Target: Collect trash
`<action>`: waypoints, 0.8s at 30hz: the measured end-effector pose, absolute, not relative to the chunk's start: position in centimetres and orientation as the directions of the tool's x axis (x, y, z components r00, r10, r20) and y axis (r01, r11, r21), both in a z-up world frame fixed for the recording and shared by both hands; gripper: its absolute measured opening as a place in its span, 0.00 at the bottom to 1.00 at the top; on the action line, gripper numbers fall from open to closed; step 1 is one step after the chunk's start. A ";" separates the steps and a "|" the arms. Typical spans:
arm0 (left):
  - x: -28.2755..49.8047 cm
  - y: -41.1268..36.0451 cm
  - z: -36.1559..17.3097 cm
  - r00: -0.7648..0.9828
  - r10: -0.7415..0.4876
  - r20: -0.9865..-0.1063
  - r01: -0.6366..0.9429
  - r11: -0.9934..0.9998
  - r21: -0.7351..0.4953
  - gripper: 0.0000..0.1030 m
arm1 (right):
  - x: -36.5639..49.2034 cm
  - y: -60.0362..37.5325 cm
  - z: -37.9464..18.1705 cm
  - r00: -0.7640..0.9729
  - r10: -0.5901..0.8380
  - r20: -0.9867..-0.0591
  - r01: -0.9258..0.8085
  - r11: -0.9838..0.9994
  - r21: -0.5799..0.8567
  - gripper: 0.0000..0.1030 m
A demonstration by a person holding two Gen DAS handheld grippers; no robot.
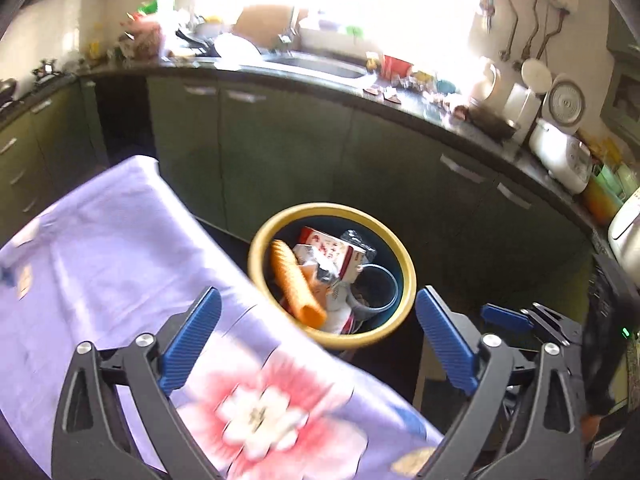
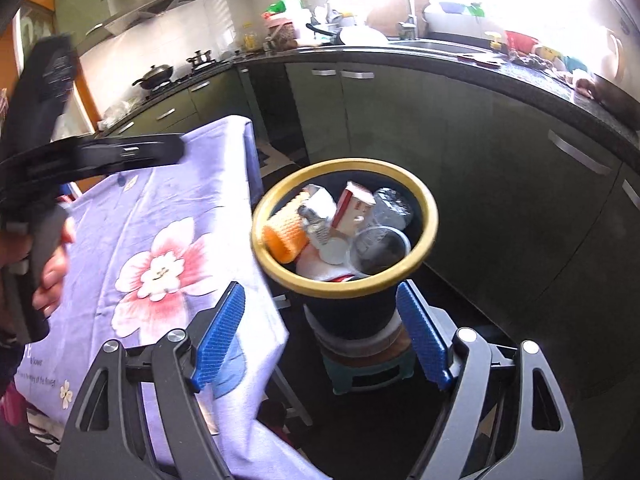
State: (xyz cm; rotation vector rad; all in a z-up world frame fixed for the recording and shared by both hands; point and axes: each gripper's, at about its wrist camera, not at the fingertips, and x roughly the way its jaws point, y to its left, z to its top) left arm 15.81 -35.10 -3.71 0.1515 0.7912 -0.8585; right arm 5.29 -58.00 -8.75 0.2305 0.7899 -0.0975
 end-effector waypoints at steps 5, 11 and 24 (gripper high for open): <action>11.4 -25.1 -1.0 0.571 -0.573 -0.588 0.610 0.776 -0.164 0.94 | 5.1 -53.8 -7.0 0.735 0.054 -0.676 0.074 0.985 0.159 0.80; 7.1 -14.8 0.8 0.761 -0.421 -0.494 0.428 0.898 -0.106 0.94 | 4.0 -49.2 -4.6 0.783 0.044 -0.620 0.018 0.995 0.094 0.87; -1.9 -3.1 1.6 0.913 -0.149 -0.379 0.134 0.989 -0.065 0.94 | -0.3 -45.1 -1.7 0.830 -0.010 -0.557 0.015 1.000 0.004 0.91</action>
